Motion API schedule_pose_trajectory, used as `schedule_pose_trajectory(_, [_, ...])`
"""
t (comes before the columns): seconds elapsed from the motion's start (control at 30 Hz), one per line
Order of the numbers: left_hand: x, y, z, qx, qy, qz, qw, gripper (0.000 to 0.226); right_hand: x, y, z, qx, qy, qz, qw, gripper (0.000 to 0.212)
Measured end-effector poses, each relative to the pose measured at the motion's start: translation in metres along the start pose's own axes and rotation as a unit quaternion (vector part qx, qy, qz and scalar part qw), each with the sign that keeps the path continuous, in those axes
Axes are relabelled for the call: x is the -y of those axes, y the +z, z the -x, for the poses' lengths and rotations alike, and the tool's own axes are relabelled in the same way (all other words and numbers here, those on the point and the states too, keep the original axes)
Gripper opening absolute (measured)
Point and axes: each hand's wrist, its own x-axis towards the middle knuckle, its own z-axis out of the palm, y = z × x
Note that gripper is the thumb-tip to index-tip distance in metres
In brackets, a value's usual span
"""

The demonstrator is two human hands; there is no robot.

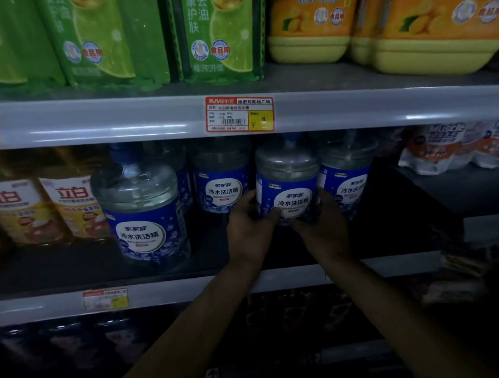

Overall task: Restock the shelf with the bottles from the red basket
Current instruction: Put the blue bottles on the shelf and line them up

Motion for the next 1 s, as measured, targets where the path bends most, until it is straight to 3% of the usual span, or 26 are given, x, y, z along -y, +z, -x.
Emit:
schedule_pose_trajectory(0.1, [-0.005, -0.003, 0.008, 0.012, -0.054, 0.038, 0.998, 0.047, -0.001, -0.001, 0.003, 0.001, 0.056, 0.001, 0.998, 0.063])
schedule_pose_trajectory(0.23, [-0.014, -0.005, 0.016, 0.032, -0.082, 0.078, 0.993, 0.045, 0.001, 0.000, 0.009, 0.030, 0.127, -0.031, 0.991, 0.089])
schedule_pose_trajectory(0.5, [-0.019, 0.005, 0.004, 0.029, -0.107, 0.132, 0.985, 0.039, 0.005, 0.007, 0.002, 0.032, 0.138, -0.064, 0.988, 0.081])
schedule_pose_trajectory(0.67, [-0.015, 0.017, -0.006, 0.020, -0.120, 0.134, 0.983, 0.055, 0.004, 0.011, -0.003, 0.047, 0.129, -0.066, 0.988, 0.076])
schedule_pose_trajectory(0.83, [-0.011, 0.021, -0.013, 0.023, -0.119, 0.118, 0.986, 0.059, -0.002, 0.016, -0.008, 0.061, 0.112, -0.071, 0.989, 0.090])
schedule_pose_trajectory(1.0, [-0.014, 0.018, -0.012, 0.030, -0.118, 0.125, 0.985, 0.057, -0.003, 0.016, -0.011, 0.065, 0.106, -0.061, 0.990, 0.089])
